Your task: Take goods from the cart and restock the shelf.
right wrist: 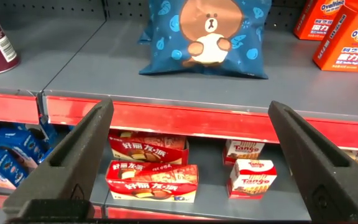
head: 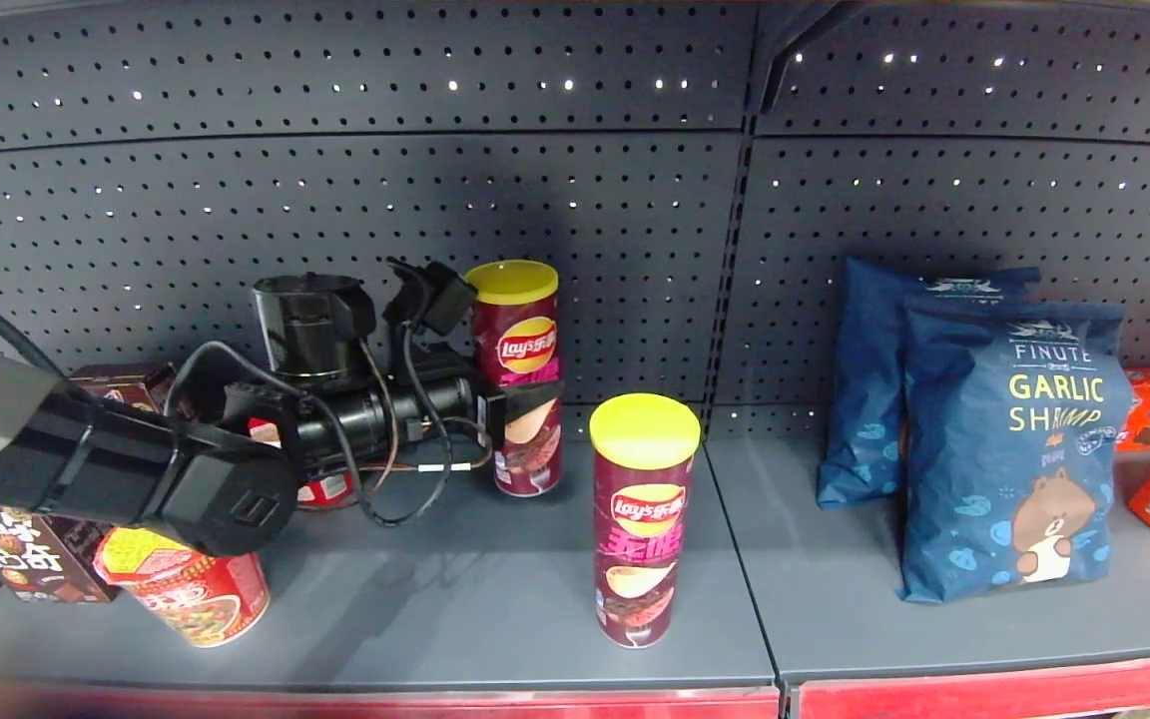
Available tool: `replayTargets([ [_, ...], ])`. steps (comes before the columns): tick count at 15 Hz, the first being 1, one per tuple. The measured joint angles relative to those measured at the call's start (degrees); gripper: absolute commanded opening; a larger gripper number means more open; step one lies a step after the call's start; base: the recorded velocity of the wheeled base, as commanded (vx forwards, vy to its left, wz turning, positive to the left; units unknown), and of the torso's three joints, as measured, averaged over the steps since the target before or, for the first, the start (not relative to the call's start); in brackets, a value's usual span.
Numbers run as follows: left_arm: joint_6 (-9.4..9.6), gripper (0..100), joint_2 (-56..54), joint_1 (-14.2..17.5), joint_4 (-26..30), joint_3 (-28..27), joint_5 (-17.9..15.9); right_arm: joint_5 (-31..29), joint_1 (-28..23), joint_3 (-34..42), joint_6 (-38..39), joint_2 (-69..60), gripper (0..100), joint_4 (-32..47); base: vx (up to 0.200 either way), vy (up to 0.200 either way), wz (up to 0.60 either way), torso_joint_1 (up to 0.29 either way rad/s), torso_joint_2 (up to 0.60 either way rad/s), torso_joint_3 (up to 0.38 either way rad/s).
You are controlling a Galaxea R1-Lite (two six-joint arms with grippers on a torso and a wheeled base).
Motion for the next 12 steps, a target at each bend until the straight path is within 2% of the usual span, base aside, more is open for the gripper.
replayTargets([
  [8, -0.09, 0, 7.8, -2.9, 0.2, -9.4, -1.8, 0.0, 0.0, 0.0, 0.1, 0.0, 100, 0.1, 0.0, 0.0, 0.0, 0.0, 0.0, 0.0],
  [12, -0.17, 0, 10.3, -3.3, 0.0, -11.7, -1.9, -0.1, 0.0, 0.0, 0.1, 0.0, 100, 0.1, 0.0, 0.0, 0.0, 0.0, 0.0, 0.0],
])
